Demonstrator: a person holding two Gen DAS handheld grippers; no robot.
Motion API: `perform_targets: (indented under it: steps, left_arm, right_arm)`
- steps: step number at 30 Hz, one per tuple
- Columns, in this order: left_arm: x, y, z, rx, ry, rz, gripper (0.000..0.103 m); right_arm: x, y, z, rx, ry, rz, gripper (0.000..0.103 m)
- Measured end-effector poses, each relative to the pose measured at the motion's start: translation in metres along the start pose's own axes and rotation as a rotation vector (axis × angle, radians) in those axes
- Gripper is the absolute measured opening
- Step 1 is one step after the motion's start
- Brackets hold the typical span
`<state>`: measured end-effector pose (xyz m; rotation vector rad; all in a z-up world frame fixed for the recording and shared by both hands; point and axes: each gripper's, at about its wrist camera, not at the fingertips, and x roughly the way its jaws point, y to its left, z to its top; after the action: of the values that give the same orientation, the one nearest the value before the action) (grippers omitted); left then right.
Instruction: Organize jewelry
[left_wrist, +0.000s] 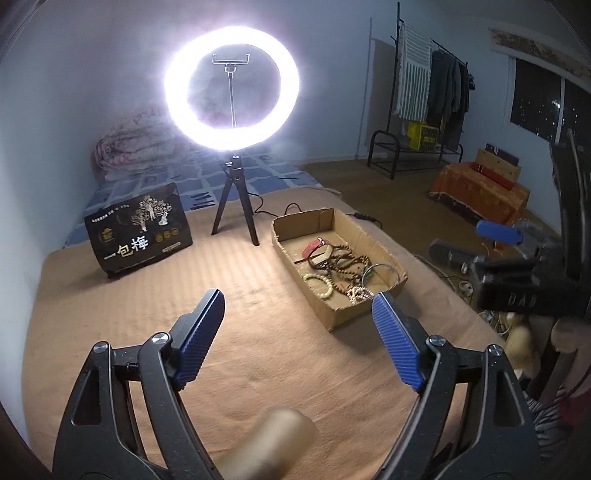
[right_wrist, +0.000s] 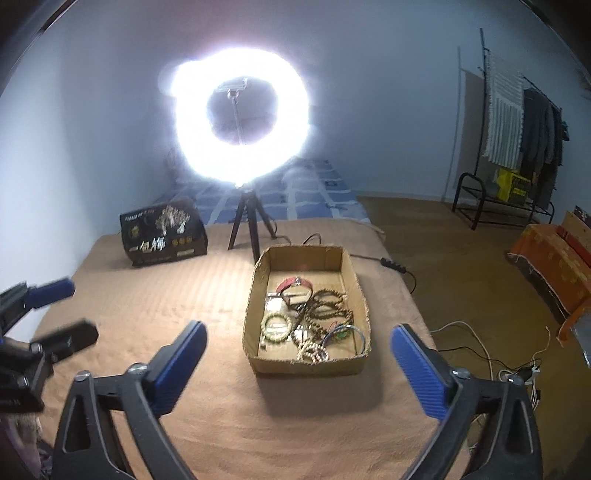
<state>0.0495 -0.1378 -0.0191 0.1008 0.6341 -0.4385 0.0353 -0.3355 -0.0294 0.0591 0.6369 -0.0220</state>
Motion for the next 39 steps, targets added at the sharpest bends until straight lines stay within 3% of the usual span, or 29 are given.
perform_targets:
  steps: [2, 4, 6, 39]
  left_arm:
    - [-0.003, -0.001, -0.001, 0.006, -0.003, 0.013, 0.085]
    - [-0.007, -0.001, -0.001, 0.008, -0.012, 0.019, 0.099]
    - [-0.012, -0.002, -0.002, 0.010, -0.040, 0.019, 0.102]
    - [-0.017, 0.000, -0.004, 0.002, -0.046, 0.042, 0.102]
  right_arm:
    - [-0.002, 0.000, 0.001, 0.000, -0.007, -0.006, 0.103]
    - [-0.001, 0.002, 0.000, -0.005, -0.006, -0.019, 0.103]
    - [0.000, 0.003, -0.002, -0.013, 0.003, -0.028, 0.103]
    - [0.005, 0.000, -0.005, -0.011, 0.033, -0.037, 0.103]
